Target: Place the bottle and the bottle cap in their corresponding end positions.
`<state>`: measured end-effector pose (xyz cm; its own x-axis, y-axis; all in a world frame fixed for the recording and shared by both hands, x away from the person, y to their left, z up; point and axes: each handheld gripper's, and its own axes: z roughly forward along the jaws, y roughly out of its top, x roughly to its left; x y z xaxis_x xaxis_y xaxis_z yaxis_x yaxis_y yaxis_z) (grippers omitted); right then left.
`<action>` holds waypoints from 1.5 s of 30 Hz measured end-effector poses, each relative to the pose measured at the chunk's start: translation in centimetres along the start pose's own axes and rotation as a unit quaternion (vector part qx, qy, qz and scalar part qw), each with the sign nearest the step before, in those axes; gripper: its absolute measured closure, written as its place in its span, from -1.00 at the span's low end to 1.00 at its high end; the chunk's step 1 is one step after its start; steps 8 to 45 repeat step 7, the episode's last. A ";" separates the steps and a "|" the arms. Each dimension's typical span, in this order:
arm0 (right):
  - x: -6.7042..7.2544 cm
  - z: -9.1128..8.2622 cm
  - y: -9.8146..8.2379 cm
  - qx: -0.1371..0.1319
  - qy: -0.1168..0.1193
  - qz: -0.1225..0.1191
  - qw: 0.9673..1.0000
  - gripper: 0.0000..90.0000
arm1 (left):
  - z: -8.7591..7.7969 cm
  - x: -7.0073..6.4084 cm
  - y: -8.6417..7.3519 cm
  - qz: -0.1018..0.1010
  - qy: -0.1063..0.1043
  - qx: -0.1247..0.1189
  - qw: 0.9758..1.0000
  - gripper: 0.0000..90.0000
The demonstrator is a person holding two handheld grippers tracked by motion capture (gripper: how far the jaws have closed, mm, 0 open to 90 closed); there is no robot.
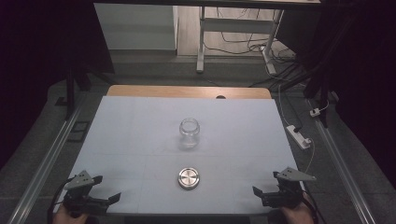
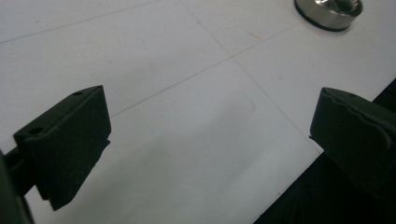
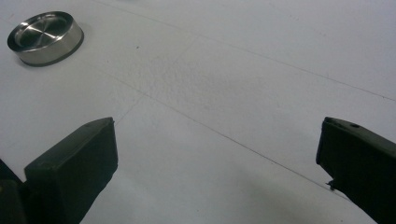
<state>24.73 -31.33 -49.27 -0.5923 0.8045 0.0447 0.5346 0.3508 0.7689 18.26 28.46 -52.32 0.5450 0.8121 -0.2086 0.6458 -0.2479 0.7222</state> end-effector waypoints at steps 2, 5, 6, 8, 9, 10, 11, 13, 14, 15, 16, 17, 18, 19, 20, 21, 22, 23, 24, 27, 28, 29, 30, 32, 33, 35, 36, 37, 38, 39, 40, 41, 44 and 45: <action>0.0 0.0 0.0 0.000 -0.001 -0.002 1.000 -1.00 | 0.0 0.0 -0.1 -0.003 0.005 0.005 1.000 -1.00; 0.1 0.1 0.0 0.004 -0.003 -0.005 1.000 -1.00 | 0.2 -0.1 0.0 0.000 0.007 0.015 1.000 -1.00; 0.2 0.1 0.0 0.004 -0.003 -0.006 1.000 -1.00 | 0.2 -0.1 0.1 0.001 0.007 0.018 1.000 -1.00; 0.2 0.1 0.0 0.004 -0.003 -0.006 1.000 -1.00 | 0.2 -0.1 0.1 0.001 0.007 0.018 1.000 -1.00; 0.2 0.1 0.0 0.004 -0.003 -0.006 1.000 -1.00 | 0.2 -0.1 0.1 0.001 0.007 0.018 1.000 -1.00; 0.2 0.1 0.0 0.004 -0.003 -0.006 1.000 -1.00 | 0.2 -0.1 0.1 0.001 0.007 0.018 1.000 -1.00; 0.2 0.1 0.0 0.004 -0.003 -0.006 1.000 -1.00 | 0.2 -0.1 0.1 0.001 0.007 0.018 1.000 -1.00; 0.2 0.1 0.0 0.004 -0.003 -0.006 1.000 -1.00 | 0.2 -0.1 0.1 0.001 0.007 0.018 1.000 -1.00; 0.2 0.1 0.0 0.004 -0.003 -0.006 1.000 -1.00 | 0.2 -0.1 0.1 0.001 0.007 0.018 1.000 -1.00; 0.2 0.1 0.0 0.004 -0.003 -0.006 1.000 -1.00 | 0.2 -0.1 0.1 0.001 0.007 0.018 1.000 -1.00; 0.2 0.1 0.0 0.004 -0.003 -0.006 1.000 -1.00 | 0.2 -0.1 0.1 0.001 0.007 0.018 1.000 -1.00; 0.2 0.1 0.0 0.004 -0.003 -0.006 1.000 -1.00 | 0.2 -0.1 0.1 0.001 0.007 0.018 1.000 -1.00; 0.2 0.1 0.0 0.004 -0.003 -0.006 1.000 -1.00 | 0.2 -0.1 0.1 0.001 0.007 0.018 1.000 -1.00; 0.2 0.1 0.0 0.004 -0.003 -0.006 1.000 -1.00 | 0.2 -0.1 0.1 0.001 0.007 0.018 1.000 -1.00; 0.2 0.1 0.0 0.004 -0.003 -0.006 1.000 -1.00 | 0.2 -0.1 0.1 0.001 0.007 0.018 1.000 -1.00; 0.2 0.1 0.0 0.004 -0.003 -0.006 1.000 -1.00 | 0.2 -0.1 0.1 0.001 0.007 0.018 1.000 -1.00; 0.2 0.1 0.0 0.004 -0.003 -0.006 1.000 -1.00 | 0.2 -0.1 0.1 0.001 0.007 0.018 1.000 -1.00; 0.2 0.1 0.0 0.004 -0.003 -0.006 1.000 -1.00 | 0.2 -0.1 0.1 0.001 0.007 0.018 1.000 -1.00; 0.2 0.1 0.0 0.004 -0.003 -0.006 1.000 -1.00 | 0.2 -0.1 0.1 0.001 0.007 0.018 1.000 -1.00; 0.2 0.1 0.0 0.004 -0.003 -0.006 1.000 -1.00 | 0.2 -0.1 0.1 0.001 0.007 0.018 1.000 -1.00; 0.2 0.1 0.0 0.004 -0.003 -0.006 1.000 -1.00 | 0.2 -0.1 0.1 0.001 0.007 0.018 1.000 -1.00; 0.2 0.1 0.0 0.004 -0.003 -0.006 1.000 -1.00 | 0.2 -0.1 0.1 0.001 0.007 0.018 1.000 -1.00; 0.2 0.1 0.0 0.004 -0.003 -0.006 1.000 -1.00 | 0.2 -0.1 0.1 0.001 0.007 0.018 1.000 -1.00; 0.2 0.1 0.0 0.004 -0.003 -0.006 1.000 -1.00 | 0.2 -0.1 0.1 0.001 0.007 0.018 1.000 -1.00; 0.2 0.1 0.0 0.004 -0.003 -0.006 1.000 -1.00 | 0.2 -0.1 0.1 0.001 0.007 0.018 1.000 -1.00; 0.2 0.1 0.0 0.004 -0.003 -0.006 1.000 -1.00 | 0.2 -0.1 0.1 0.001 0.007 0.018 1.000 -1.00; 0.2 0.1 0.0 0.004 -0.003 -0.006 1.000 -1.00 | 0.2 -0.1 0.1 0.001 0.007 0.018 1.000 -1.00; 0.2 0.1 0.0 0.004 -0.003 -0.006 1.000 -1.00 | 0.2 -0.1 0.1 0.001 0.007 0.018 1.000 -1.00; 0.2 0.1 0.0 0.004 -0.003 -0.006 1.000 -1.00 | 0.2 -0.1 0.1 0.001 0.007 0.018 1.000 -1.00; 0.2 0.1 0.0 0.004 -0.003 -0.006 1.000 -1.00 | 0.2 -0.1 0.1 0.001 0.007 0.018 1.000 -1.00; 0.2 0.1 0.0 0.004 -0.003 -0.006 1.000 -1.00 | 0.2 -0.1 0.1 0.001 0.007 0.018 1.000 -1.00; 0.2 0.1 0.0 0.004 -0.003 -0.006 1.000 -1.00 | 0.2 -0.1 0.1 0.001 0.007 0.018 1.000 -1.00; 0.2 0.1 0.0 0.004 -0.003 -0.006 1.000 -1.00 | 0.2 -0.1 0.1 0.001 0.007 0.018 1.000 -1.00; 0.2 0.1 0.0 0.004 -0.003 -0.006 1.000 -1.00 | 0.2 -0.1 0.1 0.001 0.007 0.018 1.000 -1.00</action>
